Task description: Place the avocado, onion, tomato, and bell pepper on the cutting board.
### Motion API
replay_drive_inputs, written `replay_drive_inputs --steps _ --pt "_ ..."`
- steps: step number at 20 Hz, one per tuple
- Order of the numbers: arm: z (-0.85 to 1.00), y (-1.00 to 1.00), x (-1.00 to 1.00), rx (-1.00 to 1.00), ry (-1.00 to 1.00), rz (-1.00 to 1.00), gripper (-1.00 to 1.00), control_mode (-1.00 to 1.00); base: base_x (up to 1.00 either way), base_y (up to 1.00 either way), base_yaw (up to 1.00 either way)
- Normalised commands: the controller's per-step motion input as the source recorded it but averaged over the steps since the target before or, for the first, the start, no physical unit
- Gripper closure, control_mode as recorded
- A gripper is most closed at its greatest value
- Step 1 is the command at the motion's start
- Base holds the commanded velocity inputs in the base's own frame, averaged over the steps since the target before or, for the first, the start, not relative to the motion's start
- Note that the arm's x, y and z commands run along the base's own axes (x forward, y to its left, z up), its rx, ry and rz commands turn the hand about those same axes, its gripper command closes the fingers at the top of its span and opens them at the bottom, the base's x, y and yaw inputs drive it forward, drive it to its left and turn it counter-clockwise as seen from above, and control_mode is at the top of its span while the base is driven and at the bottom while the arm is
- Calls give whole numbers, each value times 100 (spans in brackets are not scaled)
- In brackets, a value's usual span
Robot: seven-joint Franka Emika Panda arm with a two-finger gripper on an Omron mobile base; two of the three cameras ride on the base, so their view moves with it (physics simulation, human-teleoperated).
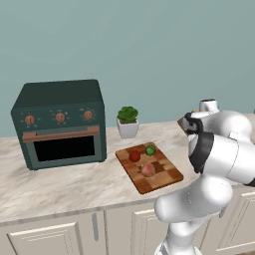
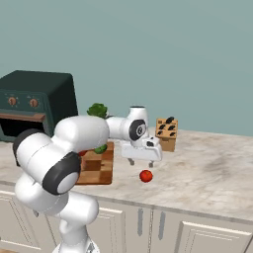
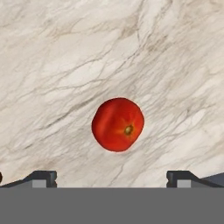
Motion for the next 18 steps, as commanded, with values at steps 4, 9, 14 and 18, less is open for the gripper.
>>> replay_drive_inputs --steps 4,9,14,18 --pt "-8 -11 0 1 0 -3 -100 -100 0 0 0" --pt "-13 -2 2 0 0 -3 -100 -100 0 0 0" --pt "-14 0 2 0 0 -2 -100 -100 0 0 0" --pt "-15 0 12 0 0 -2 -100 -100 0 0 0"
